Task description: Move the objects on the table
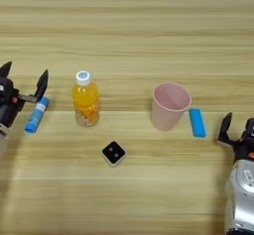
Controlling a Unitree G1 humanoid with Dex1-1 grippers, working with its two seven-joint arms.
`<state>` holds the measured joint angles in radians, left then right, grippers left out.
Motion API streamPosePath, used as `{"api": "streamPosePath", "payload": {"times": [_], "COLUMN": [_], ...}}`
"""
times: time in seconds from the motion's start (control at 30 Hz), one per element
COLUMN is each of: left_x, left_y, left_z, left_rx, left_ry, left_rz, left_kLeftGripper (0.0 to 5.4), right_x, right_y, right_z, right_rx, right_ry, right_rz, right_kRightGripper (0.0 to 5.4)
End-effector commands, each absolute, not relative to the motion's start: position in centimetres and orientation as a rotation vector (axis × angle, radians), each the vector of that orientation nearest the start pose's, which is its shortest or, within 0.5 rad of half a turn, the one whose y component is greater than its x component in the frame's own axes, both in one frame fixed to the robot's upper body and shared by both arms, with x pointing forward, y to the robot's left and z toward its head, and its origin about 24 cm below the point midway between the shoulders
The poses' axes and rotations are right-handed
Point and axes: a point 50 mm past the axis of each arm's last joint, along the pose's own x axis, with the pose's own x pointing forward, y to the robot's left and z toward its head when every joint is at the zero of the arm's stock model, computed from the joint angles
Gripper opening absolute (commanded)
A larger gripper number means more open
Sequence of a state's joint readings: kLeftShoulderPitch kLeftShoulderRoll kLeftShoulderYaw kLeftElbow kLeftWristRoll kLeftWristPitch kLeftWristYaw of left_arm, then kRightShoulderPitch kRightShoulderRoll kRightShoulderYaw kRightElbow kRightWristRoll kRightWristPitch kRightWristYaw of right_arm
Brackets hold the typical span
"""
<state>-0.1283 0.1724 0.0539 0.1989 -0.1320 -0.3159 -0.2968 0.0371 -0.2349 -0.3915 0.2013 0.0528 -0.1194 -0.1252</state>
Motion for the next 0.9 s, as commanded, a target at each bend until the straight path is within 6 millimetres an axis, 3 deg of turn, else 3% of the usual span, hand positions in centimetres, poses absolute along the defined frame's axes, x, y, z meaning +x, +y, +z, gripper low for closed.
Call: {"api": "streamPosePath", "payload": {"times": [0.03,0.27,0.47,0.9], "left_x": [25.5,23.0,22.1,23.6], "left_y": [18.6,19.5,18.0,13.9], "left_z": [6.1,5.7,5.1,4.0], "left_rx": [0.119,0.184,0.196,0.137], "left_ry": [-0.198,-0.117,-0.089,-0.087], "left_rz": [-0.284,-0.405,-0.562,-0.688], "left_kLeftGripper": [5.40,5.40,5.40,5.40], "right_x": [22.2,22.4,22.5,22.8], "right_y": [-29.7,-29.3,-29.2,-28.5], "right_z": [3.1,3.2,3.2,3.2], "right_rx": [-0.180,-0.180,-0.176,-0.163], "right_ry": [0.034,0.031,0.032,0.025], "right_rz": [-0.533,-0.537,-0.539,-0.537], "right_kRightGripper": [5.37,5.37,5.37,5.37]}}
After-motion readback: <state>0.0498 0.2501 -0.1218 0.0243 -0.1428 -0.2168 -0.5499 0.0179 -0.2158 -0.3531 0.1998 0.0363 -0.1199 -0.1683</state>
